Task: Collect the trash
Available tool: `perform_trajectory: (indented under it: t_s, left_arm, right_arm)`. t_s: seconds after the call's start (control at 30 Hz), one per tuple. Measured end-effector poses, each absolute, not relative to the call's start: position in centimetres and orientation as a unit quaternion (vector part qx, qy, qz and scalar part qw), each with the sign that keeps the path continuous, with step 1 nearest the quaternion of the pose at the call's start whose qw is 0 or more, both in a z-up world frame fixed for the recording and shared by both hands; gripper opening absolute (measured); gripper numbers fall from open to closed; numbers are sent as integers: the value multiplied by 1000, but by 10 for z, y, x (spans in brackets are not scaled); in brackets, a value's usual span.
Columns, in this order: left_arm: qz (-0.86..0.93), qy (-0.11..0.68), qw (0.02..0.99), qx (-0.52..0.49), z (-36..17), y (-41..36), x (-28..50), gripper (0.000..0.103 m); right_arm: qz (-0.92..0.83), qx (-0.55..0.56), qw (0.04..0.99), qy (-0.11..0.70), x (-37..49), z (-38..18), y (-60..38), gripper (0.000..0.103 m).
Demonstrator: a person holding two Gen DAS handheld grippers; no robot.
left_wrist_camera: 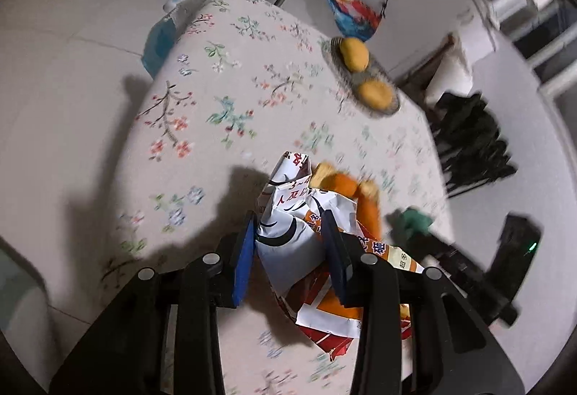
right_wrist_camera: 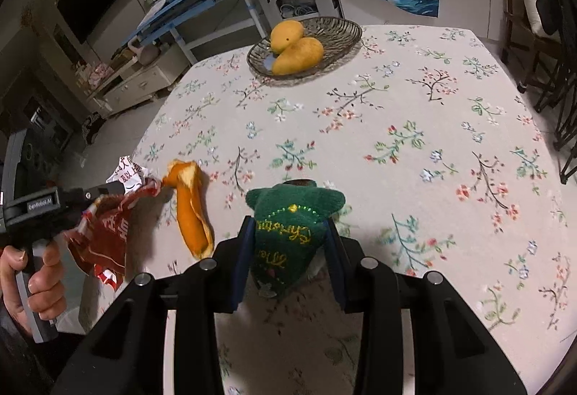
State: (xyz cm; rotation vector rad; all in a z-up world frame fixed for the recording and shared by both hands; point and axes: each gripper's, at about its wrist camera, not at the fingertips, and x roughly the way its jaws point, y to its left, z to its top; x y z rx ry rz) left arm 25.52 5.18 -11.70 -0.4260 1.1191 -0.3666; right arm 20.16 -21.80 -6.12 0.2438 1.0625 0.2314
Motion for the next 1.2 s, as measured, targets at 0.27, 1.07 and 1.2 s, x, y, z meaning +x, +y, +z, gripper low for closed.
perform_trajectory:
  t_s: [0.27, 1.07, 1.2]
  left_arm:
    - [-150, 520, 820, -186, -115, 57, 233, 47]
    - [-143, 506, 847, -75, -111, 12, 217, 33]
    - [-139, 506, 848, -74, -110, 14, 216, 33]
  right_arm:
    - [106, 115, 844, 513, 193, -67, -221, 43]
    - [50, 69, 866, 493, 189, -62, -218, 64]
    - [55, 48, 893, 444, 187, -42, -206, 72]
